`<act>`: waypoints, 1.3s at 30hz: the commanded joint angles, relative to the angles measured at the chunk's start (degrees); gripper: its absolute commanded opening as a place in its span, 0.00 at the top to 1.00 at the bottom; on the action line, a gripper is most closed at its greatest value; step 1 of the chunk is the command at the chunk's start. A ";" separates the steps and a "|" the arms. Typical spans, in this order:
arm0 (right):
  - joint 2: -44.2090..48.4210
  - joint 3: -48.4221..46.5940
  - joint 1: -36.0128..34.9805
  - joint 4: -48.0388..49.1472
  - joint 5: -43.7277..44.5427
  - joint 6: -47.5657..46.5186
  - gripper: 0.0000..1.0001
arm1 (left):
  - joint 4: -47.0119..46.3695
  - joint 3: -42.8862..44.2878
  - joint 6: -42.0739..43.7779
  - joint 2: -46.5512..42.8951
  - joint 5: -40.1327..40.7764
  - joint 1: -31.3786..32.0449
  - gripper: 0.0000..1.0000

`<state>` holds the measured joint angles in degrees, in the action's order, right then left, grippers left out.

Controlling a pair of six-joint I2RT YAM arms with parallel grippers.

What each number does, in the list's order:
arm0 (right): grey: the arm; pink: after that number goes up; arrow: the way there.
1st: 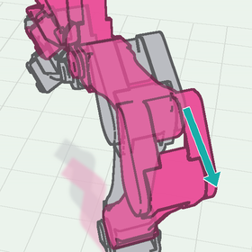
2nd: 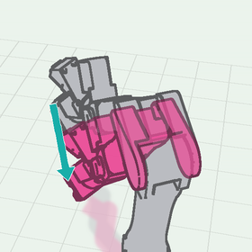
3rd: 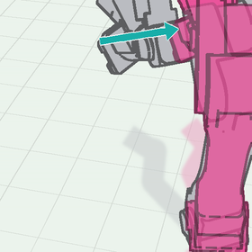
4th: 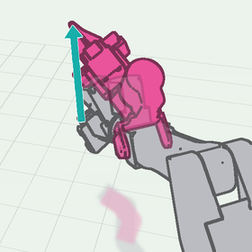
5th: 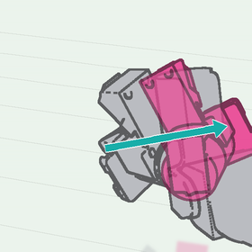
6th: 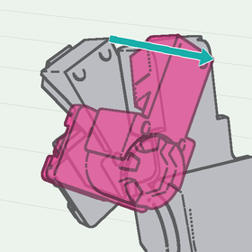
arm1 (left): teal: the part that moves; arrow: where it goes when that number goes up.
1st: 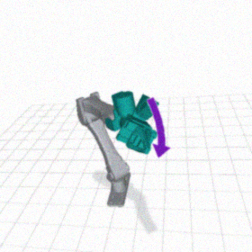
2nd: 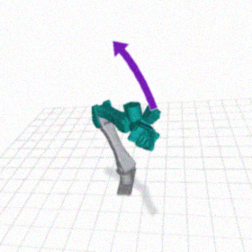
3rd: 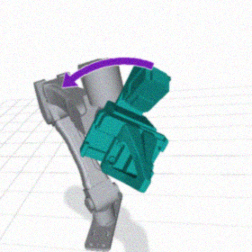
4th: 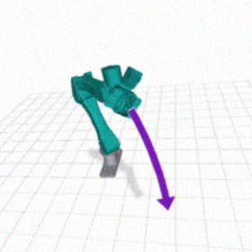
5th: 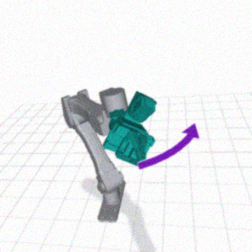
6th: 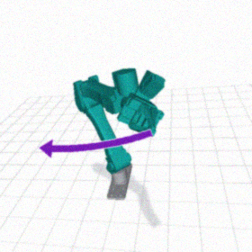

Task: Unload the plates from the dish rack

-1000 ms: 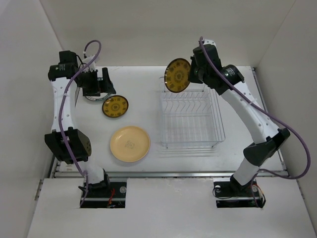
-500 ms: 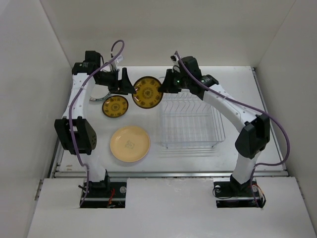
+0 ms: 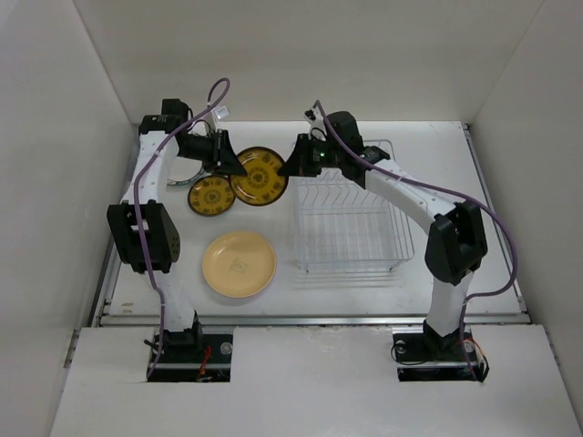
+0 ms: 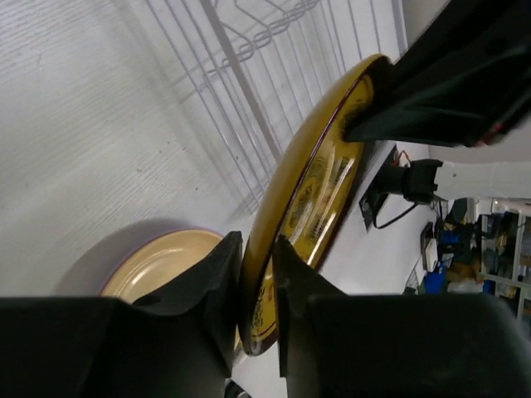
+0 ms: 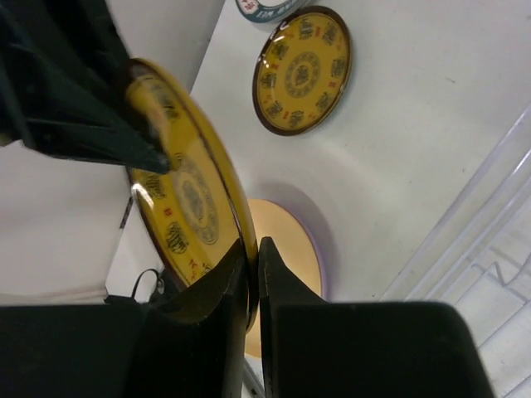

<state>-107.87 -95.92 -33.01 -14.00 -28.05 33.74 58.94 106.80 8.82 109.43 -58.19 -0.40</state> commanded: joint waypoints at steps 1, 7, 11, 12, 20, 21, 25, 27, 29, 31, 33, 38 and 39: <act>-1.02 -2.07 -0.56 6.53 -6.31 1.86 1.00 | 5.73 3.75 4.96 -0.10 -8.06 0.23 0.88; -2.16 -4.53 -0.56 5.57 -6.31 1.86 0.95 | 27.01 13.87 20.98 6.68 -11.06 -2.30 1.00; -4.44 -8.49 -0.56 -0.31 -3.87 -0.25 0.20 | 17.75 10.37 10.19 7.82 -11.06 -9.07 1.00; -5.15 -10.06 -0.56 -3.02 -3.07 -1.03 0.15 | 16.05 9.48 7.90 7.82 -11.06 -10.31 1.00; -4.63 -13.32 -0.56 -11.48 12.13 -1.57 0.03 | 4.97 4.12 -5.46 12.03 2.88 -15.94 1.00; -4.02 -13.33 -0.56 -12.36 13.54 -2.26 0.03 | 4.96 4.11 -6.61 12.73 9.35 -15.94 1.00; -2.87 -13.33 -0.56 -14.21 15.05 -3.59 0.03 | 3.64 3.59 -7.85 14.59 17.93 -15.94 1.00; -1.47 -12.02 -0.56 -14.21 15.05 -4.12 0.03 | 2.94 3.06 -7.85 16.16 19.87 -15.94 1.00; -0.68 -10.61 -0.56 -14.21 15.05 -4.12 0.03 | 1.45 3.06 -7.85 16.70 22.24 -15.94 1.00; 0.03 -9.82 -0.56 -13.60 15.05 -4.12 0.03 | 1.44 4.11 -8.38 18.10 24.69 -15.94 1.00; 1.26 -9.29 -0.56 -13.60 15.05 -4.12 0.03 | 1.44 4.11 -8.90 18.10 25.93 -15.94 1.00; 1.88 -8.23 -0.56 -13.60 16.19 -4.64 0.03 | 2.58 4.11 -7.68 19.25 29.17 -14.72 0.91; 1.88 -8.23 -0.56 -13.60 16.19 -4.64 0.03 | 3.11 4.64 -7.68 19.25 29.71 -14.71 0.87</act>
<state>-108.75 -104.40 -33.39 -28.32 -13.26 30.11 60.47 109.95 0.47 128.44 -35.05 -16.23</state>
